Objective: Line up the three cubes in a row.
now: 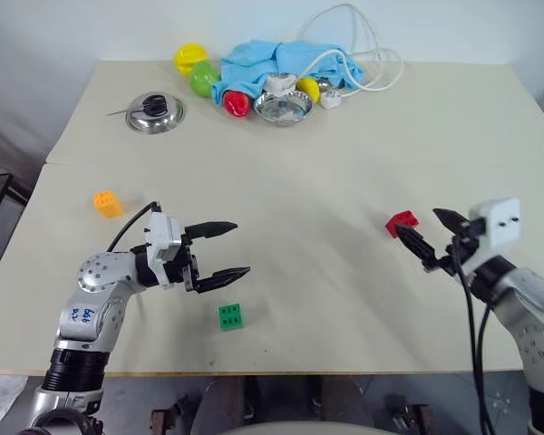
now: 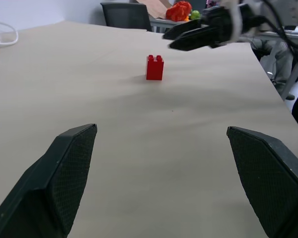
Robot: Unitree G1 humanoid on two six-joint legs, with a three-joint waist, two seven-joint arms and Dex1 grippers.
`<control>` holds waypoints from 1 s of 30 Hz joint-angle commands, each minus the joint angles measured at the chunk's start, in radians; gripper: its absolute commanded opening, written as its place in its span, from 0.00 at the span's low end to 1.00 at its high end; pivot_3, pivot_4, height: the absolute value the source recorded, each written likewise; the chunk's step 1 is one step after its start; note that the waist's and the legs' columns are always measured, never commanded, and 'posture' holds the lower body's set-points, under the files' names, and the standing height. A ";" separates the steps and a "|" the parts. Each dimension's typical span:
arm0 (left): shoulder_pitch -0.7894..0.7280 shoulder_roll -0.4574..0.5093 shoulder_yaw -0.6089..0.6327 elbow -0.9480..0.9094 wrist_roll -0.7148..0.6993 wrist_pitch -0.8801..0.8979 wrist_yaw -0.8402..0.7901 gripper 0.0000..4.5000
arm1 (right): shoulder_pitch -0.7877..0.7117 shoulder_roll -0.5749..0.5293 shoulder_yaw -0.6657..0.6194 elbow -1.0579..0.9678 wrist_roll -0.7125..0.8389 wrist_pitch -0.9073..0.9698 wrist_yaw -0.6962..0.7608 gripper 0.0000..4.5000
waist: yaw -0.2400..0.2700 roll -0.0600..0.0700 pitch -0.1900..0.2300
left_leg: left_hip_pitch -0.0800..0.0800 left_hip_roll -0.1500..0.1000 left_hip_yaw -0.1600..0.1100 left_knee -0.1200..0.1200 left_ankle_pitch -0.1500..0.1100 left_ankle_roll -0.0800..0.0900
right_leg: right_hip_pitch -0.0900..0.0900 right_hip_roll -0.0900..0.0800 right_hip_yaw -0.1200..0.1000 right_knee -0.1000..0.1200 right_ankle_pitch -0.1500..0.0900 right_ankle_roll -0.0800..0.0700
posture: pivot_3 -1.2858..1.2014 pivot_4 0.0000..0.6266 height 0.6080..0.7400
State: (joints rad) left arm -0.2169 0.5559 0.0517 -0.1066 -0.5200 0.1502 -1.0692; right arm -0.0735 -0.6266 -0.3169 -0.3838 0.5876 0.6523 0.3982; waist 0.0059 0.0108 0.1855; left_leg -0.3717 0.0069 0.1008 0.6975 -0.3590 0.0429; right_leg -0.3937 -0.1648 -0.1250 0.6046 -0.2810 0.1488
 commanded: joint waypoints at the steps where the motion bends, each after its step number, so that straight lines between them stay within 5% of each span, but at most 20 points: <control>1: 0.014 0.007 0.017 -0.041 -0.005 -0.007 0.005 0.99 | -0.065 -0.020 0.032 0.059 -0.054 0.050 -0.038 1.00 | 0.000 0.000 0.000 | 0.000 -0.001 0.000 0.000 0.000 0.000 | 0.000 0.000 0.000 0.000 0.000 0.000 | 0.52 0.24 1.00; 6: 0.032 0.014 0.034 -0.062 -0.008 -0.005 0.018 0.99 | -0.130 -0.032 0.079 0.149 -0.118 0.068 -0.027 1.00 | -0.005 0.000 0.000 | -0.001 -0.003 0.000 0.000 -0.001 0.001 | 0.000 -0.001 0.000 -0.001 0.000 0.000 | 0.52 0.24 1.00; 8: 0.036 0.017 0.041 -0.068 -0.010 -0.004 0.024 1.00 | -0.148 -0.027 0.082 0.166 -0.125 0.063 -0.017 0.92 | -0.007 0.000 0.000 | -0.001 -0.002 0.000 0.000 -0.001 0.001 | 0.000 -0.001 -0.001 -0.001 0.000 0.000 | 0.52 0.24 1.00; 16: 0.046 0.020 0.053 -0.076 -0.008 -0.008 0.035 1.00 | -0.196 -0.045 0.102 0.192 -0.105 0.052 0.113 0.35 | -0.008 0.000 0.000 | -0.001 -0.002 0.001 0.000 -0.001 0.001 | 0.000 -0.001 0.000 -0.001 0.000 0.000 | 0.52 0.24 1.00; 19: 0.046 0.024 0.059 -0.075 -0.012 -0.006 0.034 1.00 | -0.218 -0.116 0.157 0.197 -0.084 0.002 0.325 0.33 | -0.007 0.000 0.000 | -0.001 -0.002 0.000 0.000 -0.001 0.001 | 0.000 -0.001 0.000 -0.001 0.000 0.000 | 0.52 0.24 1.00; 22: 0.046 0.030 0.065 -0.062 -0.004 -0.025 0.023 1.00 | -0.267 -0.237 0.314 0.270 -0.181 -0.296 0.704 0.33 | -0.010 0.000 0.000 | -0.001 -0.002 0.001 0.000 -0.001 0.001 | 0.000 -0.001 -0.001 -0.003 0.000 0.001 | 0.52 0.24 1.00; 27: 0.054 0.036 0.067 -0.065 -0.015 0.002 0.018 1.00 | -0.587 -0.138 0.507 0.756 -0.329 -0.722 1.056 0.33 | -0.034 -0.003 0.002 | 0.001 -0.002 0.002 0.000 -0.001 0.001 | 0.002 0.001 0.000 -0.003 0.001 0.001 | 0.52 0.24 1.00; 30: 0.074 0.038 0.078 -0.089 -0.019 0.006 0.030 1.00 | -0.730 -0.057 0.543 1.008 -0.386 -0.861 1.139 0.33 | -0.041 -0.003 0.002 | 0.001 0.000 0.002 0.000 0.000 0.001 | 0.002 0.001 -0.001 -0.002 0.001 0.001 | 0.52 0.24 1.00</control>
State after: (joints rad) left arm -0.1523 0.5889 0.1095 -0.1583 -0.5222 0.1571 -1.0432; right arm -0.7757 -0.6891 0.2324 0.5537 0.2166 -0.1325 1.4842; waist -0.0353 0.0078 0.1879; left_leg -0.3714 0.0076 0.1016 0.6973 -0.3593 0.0437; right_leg -0.3923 -0.1638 -0.1269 0.6018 -0.2805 0.1499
